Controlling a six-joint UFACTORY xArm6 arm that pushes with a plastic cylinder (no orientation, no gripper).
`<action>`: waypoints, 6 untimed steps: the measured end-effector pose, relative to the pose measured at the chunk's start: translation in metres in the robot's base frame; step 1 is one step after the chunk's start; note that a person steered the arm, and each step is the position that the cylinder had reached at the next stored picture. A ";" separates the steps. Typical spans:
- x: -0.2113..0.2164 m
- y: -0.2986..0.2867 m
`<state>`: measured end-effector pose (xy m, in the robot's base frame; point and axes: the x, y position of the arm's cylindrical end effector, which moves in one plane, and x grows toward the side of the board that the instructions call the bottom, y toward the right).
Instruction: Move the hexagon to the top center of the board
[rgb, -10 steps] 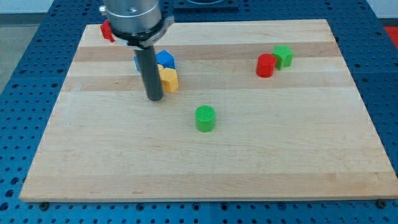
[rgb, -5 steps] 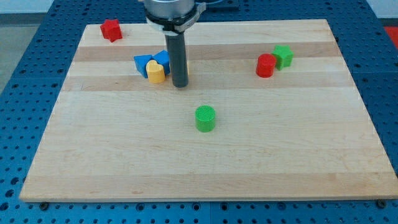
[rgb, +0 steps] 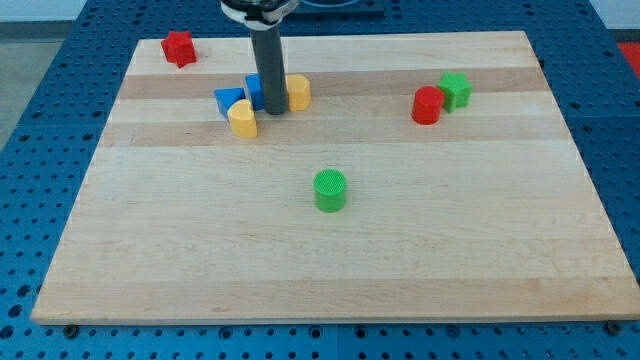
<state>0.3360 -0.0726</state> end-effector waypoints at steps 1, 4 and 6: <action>-0.014 0.023; -0.040 0.086; -0.059 0.087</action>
<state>0.2768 0.0146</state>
